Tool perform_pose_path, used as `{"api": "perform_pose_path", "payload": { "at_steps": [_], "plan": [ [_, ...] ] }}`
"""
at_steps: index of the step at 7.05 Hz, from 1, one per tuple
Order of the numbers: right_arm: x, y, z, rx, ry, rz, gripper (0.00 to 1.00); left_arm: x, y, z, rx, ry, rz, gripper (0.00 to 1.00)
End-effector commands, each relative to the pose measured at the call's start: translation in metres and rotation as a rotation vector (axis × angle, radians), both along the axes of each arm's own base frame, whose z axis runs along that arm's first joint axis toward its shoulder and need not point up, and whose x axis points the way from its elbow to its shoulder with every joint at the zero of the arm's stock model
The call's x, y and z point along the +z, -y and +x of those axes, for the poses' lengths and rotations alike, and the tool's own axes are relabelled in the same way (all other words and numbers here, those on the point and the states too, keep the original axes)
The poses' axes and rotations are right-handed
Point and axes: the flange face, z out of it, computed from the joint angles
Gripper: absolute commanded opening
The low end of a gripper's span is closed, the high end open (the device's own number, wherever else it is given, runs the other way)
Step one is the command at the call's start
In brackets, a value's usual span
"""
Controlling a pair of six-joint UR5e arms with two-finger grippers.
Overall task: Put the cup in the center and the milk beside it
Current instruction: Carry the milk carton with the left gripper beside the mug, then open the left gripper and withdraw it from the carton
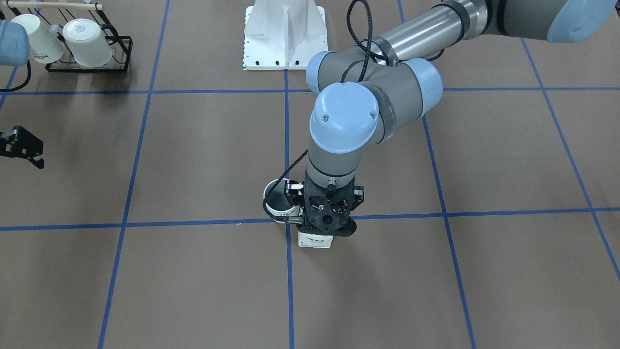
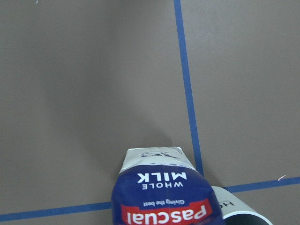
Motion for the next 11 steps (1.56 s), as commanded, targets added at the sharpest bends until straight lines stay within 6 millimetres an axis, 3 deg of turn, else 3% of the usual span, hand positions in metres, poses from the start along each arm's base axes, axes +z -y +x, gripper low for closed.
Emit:
{"api": "perform_pose_path", "payload": {
  "at_steps": [1, 2, 3, 4, 5, 6, 7, 9, 10, 11],
  "plan": [
    [0.0, 0.0, -0.001, -0.001, 0.002, -0.002, 1.0, -0.002, -0.001, -0.001, -0.003, -0.003, 0.001, 0.98],
    [0.0, 0.0, -0.001, -0.001, 0.002, -0.002, 1.0, -0.008, -0.001, -0.009, -0.008, -0.012, 0.005, 0.98],
    [-0.003, 0.0, 0.001, 0.004, 0.001, -0.001, 1.0, -0.012, -0.002, -0.045, -0.039, -0.044, 0.036, 0.98],
    [-0.003, 0.001, 0.001, 0.008, -0.005, -0.017, 1.0, -0.003, -0.021, -0.101, -0.079, -0.072, 0.07, 0.98],
    [0.001, 0.002, 0.016, -0.004, 0.007, -0.006, 1.0, 0.028, -0.064, -0.154, -0.095, -0.044, 0.053, 0.98],
    [0.002, 0.003, 0.023, 0.014, 0.007, -0.044, 1.0, 0.078, -0.104, -0.206, -0.108, -0.014, 0.046, 0.98],
    [0.004, 0.01, 0.054, 0.06, 0.016, -0.054, 1.0, 0.138, -0.139, -0.259, -0.019, 0.034, 0.135, 0.98],
    [0.019, -0.006, 0.108, 0.123, 0.104, -0.11, 1.0, 0.243, -0.146, -0.375, 0.039, 0.1, 0.139, 0.98],
    [0.014, -0.013, 0.128, 0.157, 0.113, -0.106, 1.0, 0.3, -0.142, -0.441, 0.064, 0.069, 0.12, 0.98],
    [0.023, -0.023, 0.138, 0.168, 0.109, -0.111, 1.0, 0.337, -0.13, -0.472, 0.087, -0.002, 0.095, 0.98]
  ]
}}
